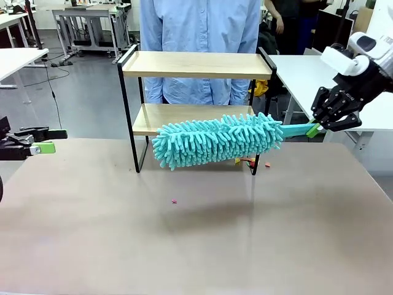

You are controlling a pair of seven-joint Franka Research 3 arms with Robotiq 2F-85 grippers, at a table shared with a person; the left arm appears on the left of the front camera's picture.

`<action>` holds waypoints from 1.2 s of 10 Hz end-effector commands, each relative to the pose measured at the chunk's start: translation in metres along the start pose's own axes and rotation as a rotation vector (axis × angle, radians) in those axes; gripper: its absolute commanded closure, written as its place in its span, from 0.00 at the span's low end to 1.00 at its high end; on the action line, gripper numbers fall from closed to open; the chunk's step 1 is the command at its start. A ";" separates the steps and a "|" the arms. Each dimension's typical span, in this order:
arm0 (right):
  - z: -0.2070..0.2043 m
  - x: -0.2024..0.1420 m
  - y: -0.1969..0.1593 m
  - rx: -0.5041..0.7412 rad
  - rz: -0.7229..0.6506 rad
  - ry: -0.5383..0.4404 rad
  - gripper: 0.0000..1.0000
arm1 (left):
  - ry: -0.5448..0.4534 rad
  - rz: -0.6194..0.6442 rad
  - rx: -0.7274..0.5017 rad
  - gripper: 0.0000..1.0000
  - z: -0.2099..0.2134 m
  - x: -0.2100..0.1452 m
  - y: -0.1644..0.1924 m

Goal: Clean the shelf.
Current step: Hand the Duster back to the human.

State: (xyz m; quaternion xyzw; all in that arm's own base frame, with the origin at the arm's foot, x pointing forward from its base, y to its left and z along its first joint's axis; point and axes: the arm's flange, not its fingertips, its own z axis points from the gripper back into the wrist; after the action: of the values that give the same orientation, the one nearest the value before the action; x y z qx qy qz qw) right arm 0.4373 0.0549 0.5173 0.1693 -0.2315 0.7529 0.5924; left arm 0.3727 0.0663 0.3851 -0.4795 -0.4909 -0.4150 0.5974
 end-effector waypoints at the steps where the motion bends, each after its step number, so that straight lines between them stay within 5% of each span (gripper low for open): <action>1: 0.004 0.004 0.002 -0.006 0.018 -0.028 0.87 | -0.002 -0.008 0.003 0.00 0.003 0.001 0.004; 7: 0.004 0.004 0.002 -0.006 0.018 -0.028 0.87 | -0.047 -0.129 0.072 0.00 -0.056 0.032 -0.079; 12: 0.004 0.004 0.002 -0.006 0.018 -0.028 0.87 | -0.061 -0.135 0.096 0.00 -0.127 0.032 -0.101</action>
State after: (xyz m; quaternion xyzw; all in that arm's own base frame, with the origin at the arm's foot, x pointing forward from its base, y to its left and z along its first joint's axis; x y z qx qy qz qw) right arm 0.4346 0.0564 0.5199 0.1690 -0.2294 0.7548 0.5909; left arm 0.3756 -0.0476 0.4541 -0.4223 -0.5590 -0.4302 0.5693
